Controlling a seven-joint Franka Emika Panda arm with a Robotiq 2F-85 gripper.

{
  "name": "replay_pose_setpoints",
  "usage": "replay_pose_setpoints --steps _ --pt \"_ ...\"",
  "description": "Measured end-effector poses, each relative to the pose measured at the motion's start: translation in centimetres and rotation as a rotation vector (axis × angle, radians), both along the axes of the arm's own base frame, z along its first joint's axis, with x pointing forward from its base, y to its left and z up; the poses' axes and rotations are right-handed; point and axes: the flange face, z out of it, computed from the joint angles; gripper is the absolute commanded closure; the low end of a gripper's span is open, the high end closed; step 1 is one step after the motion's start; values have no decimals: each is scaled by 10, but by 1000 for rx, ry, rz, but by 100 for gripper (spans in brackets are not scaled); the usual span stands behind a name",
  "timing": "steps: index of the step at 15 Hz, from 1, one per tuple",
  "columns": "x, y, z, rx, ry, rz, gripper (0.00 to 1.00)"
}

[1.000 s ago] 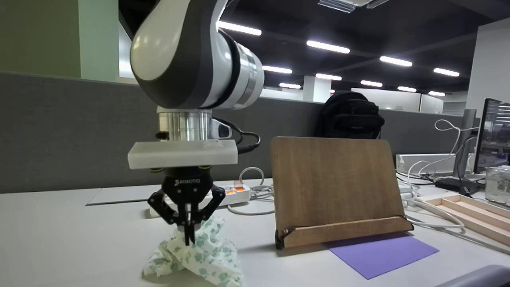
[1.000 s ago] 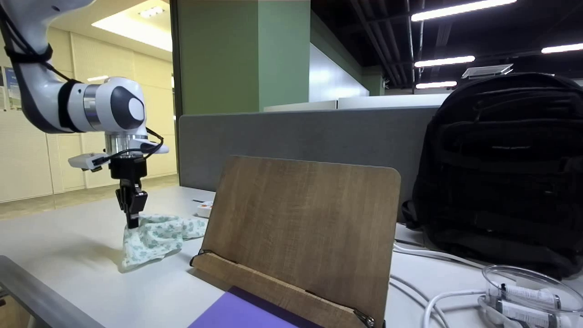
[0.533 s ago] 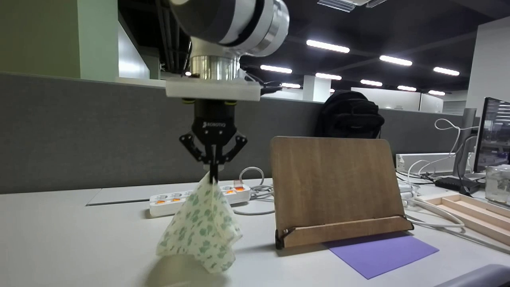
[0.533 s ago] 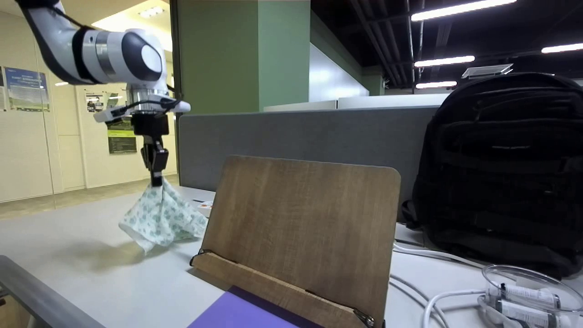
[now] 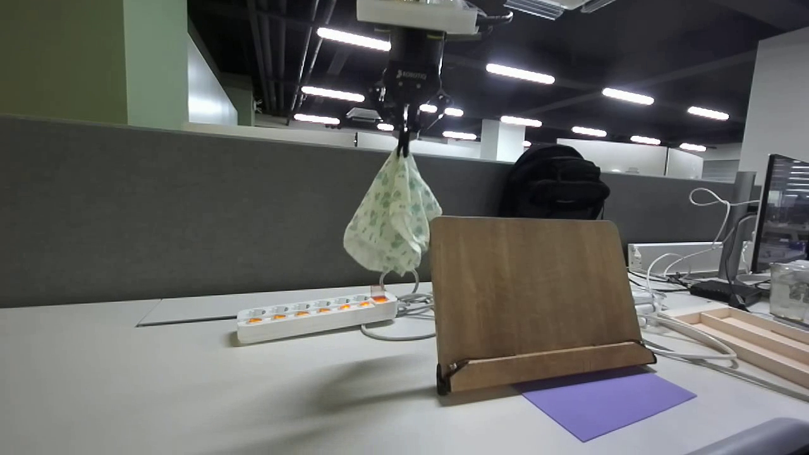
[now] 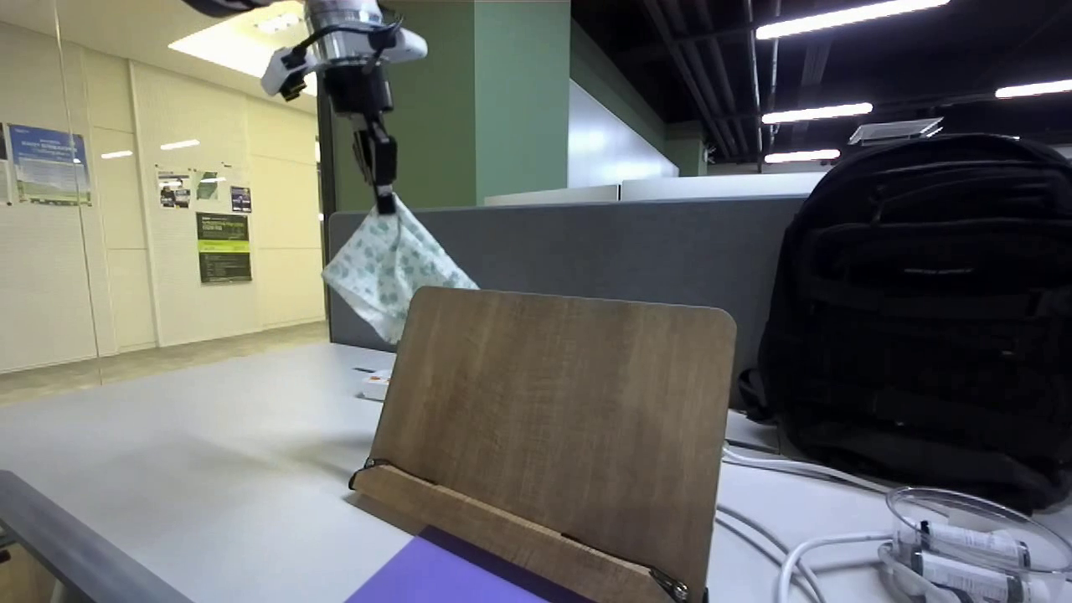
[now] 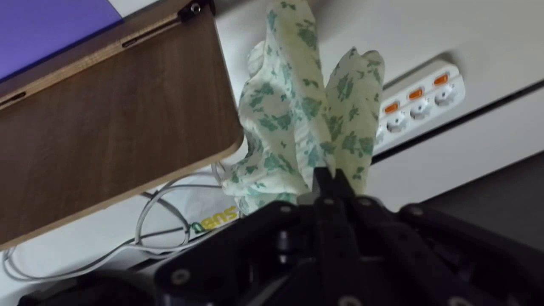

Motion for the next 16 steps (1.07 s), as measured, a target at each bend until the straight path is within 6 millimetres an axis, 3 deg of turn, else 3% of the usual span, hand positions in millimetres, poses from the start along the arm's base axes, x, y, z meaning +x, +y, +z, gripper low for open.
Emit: replay_pose_setpoints --steps 4,9,12,16 --pt "10 -48 46 7 -68 -93 100" --pt "-3 -94 73 -1 -78 -186 100" --pt "-17 -116 74 -7 -55 -232 100" --pt "-35 -135 53 -13 -1 -271 100"
